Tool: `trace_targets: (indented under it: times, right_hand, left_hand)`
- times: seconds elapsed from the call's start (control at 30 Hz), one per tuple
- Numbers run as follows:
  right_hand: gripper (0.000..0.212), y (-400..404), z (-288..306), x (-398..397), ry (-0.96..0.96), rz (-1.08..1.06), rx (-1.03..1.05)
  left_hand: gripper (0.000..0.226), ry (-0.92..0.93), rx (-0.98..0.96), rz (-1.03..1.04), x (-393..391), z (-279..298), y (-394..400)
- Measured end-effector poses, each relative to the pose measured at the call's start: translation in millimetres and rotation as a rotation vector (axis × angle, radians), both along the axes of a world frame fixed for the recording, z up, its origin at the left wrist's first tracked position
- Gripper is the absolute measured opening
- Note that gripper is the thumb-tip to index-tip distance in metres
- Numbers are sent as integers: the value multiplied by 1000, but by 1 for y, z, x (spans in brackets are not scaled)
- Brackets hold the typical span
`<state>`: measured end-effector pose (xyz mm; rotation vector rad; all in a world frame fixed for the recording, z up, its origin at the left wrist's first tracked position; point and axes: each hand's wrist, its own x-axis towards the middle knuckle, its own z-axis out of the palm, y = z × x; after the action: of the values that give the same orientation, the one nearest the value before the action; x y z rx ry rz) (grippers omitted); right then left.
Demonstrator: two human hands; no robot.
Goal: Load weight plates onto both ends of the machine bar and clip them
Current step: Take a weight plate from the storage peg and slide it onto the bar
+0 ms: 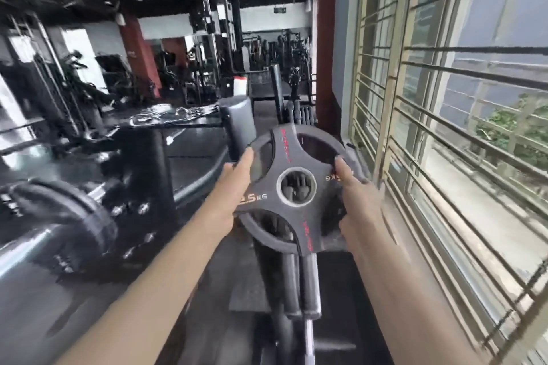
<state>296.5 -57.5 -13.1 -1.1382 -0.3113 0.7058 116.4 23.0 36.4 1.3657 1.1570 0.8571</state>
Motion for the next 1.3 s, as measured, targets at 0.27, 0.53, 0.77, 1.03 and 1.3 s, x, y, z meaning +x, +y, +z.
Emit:
trace_targets:
  times: [0.27,0.53,0.77,1.03,1.3]
  right_hand:
    - [76,-35,28,-210,-42,177,35]
    - [47,-97,24,-408,-54,376,6]
    - [45,-117,8,-527,-26,543,-65]
    - [42,-123,-13,-583,-110,469,-13]
    - [41,-116,-27,-597,-180,337,12]
  left_hand:
    - [83,-154,-57,168,-224,17,-59]
    - [70,-190,-53,367,-437,6,-141]
    - [50,-224,-149,579,-553,-5,-170]
    - [86,-155,-413,559,-580,-25,-167]
    - [110,-107,-444,404,-573,-29,-133]
